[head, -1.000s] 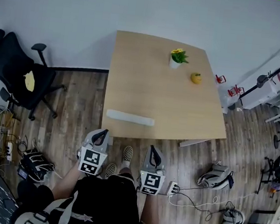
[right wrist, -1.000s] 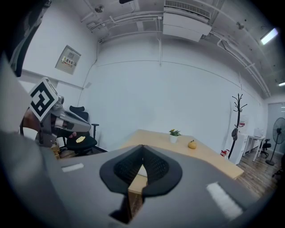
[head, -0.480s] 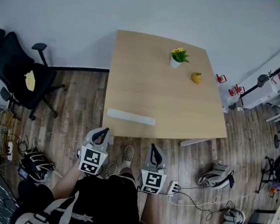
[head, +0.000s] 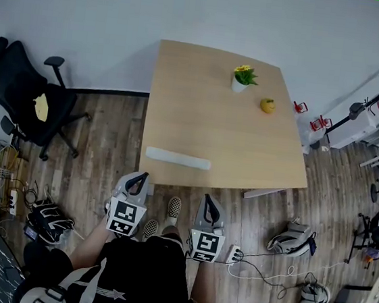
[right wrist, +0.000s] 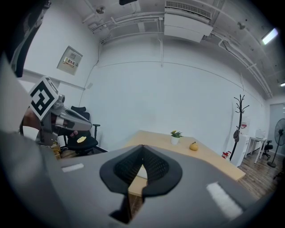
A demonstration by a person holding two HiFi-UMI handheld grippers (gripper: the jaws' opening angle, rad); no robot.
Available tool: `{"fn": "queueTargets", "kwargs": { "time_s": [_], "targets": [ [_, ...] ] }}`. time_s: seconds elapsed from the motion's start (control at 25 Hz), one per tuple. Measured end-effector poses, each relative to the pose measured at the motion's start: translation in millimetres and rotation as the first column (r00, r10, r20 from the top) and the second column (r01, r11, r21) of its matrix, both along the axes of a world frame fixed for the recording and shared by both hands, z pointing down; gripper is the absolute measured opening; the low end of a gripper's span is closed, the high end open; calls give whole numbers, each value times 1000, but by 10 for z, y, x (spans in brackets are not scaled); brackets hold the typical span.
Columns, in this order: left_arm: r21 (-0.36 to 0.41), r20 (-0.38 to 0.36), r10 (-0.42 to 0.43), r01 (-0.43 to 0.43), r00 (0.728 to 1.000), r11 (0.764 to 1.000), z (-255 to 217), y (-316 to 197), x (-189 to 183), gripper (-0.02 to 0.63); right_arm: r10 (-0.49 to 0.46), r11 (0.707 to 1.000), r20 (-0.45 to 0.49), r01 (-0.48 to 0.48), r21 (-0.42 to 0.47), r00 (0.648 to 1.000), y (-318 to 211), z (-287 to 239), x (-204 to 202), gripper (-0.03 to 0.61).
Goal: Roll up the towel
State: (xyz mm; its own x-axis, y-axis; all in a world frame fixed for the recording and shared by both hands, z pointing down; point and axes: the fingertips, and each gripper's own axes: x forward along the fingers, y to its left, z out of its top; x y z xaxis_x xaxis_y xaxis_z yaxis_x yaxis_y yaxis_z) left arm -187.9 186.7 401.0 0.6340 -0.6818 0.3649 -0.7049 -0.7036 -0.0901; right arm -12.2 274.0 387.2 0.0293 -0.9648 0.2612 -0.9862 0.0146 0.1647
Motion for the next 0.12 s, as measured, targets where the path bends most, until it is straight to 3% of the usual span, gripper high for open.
{"fn": "queueTargets", "kwargs": {
  "time_s": [0.12],
  "targets": [
    [4,1,5,-5,1000,1000,21,-10,1,11,2,1000,-11,-2,-1,1000,-22,-15,1,5]
  ]
}}
